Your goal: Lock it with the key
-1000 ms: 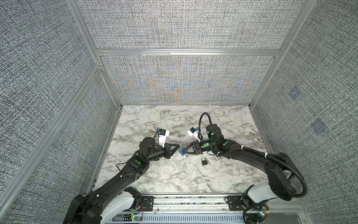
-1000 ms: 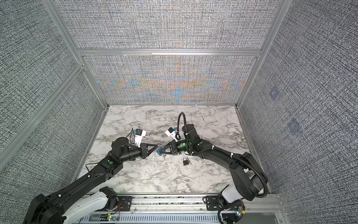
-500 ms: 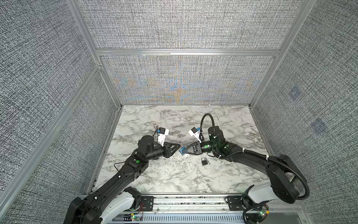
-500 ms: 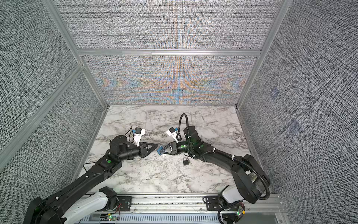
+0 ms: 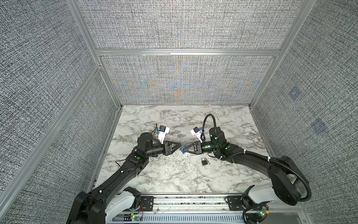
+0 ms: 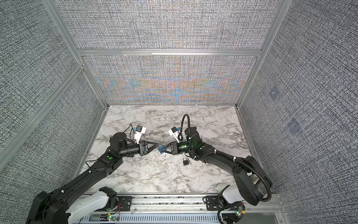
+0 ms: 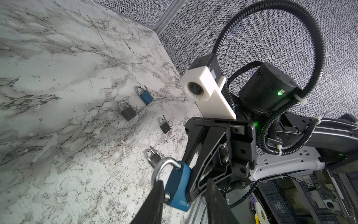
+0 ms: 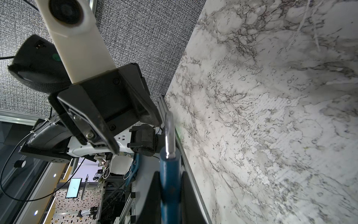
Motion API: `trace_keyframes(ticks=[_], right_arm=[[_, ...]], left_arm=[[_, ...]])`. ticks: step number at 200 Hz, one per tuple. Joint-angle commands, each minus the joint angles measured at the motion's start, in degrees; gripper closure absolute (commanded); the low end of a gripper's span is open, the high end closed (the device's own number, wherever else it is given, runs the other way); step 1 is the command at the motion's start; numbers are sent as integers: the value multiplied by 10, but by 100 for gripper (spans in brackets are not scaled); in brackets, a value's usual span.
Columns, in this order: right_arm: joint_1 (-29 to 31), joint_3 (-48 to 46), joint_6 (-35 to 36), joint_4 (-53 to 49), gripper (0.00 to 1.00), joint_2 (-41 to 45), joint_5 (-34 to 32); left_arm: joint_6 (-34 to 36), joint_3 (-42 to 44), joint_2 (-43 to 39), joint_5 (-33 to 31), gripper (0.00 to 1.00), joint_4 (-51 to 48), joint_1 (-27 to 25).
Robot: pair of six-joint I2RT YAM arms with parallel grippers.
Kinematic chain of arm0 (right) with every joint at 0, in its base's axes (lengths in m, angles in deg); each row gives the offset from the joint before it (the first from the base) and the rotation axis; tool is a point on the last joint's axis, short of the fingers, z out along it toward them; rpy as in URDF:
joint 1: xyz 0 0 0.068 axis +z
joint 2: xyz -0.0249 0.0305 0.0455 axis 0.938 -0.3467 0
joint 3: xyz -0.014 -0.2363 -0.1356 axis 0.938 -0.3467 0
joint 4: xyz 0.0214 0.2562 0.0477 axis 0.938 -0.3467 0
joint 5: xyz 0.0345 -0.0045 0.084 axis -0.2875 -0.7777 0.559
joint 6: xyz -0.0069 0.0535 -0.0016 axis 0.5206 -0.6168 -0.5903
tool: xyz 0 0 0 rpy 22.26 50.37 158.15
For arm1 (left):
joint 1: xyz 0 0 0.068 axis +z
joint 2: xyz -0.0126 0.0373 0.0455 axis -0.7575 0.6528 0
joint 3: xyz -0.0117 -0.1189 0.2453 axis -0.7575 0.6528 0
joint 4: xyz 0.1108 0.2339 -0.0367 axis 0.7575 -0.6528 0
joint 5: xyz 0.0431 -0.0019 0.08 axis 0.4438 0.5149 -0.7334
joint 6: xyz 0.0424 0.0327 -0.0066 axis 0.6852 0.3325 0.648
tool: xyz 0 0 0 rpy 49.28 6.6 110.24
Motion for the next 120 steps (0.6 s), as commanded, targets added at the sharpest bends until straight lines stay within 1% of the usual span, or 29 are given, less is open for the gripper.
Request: trace_keyframes(ticks=[1, 39, 55, 74, 95, 120], right_arm=[[5, 4, -3, 25, 100, 3, 11], [10, 9, -4, 26, 100, 5, 13], [10, 11, -4, 26, 100, 3, 12], [10, 15, -4, 25, 100, 0, 12], [10, 21, -3, 21, 100, -5, 11], [11, 22, -2, 19, 100, -6, 10]], left_arm=[[-7, 1, 3, -10, 60, 21, 7], [-5, -5, 20, -13, 59, 19, 12], [-9, -7, 27, 6, 60, 19, 12], [-6, -9, 37, 46, 62, 23, 12], [-1, -6, 49, 88, 68, 41, 12], [-3, -2, 56, 99, 80, 49, 12]])
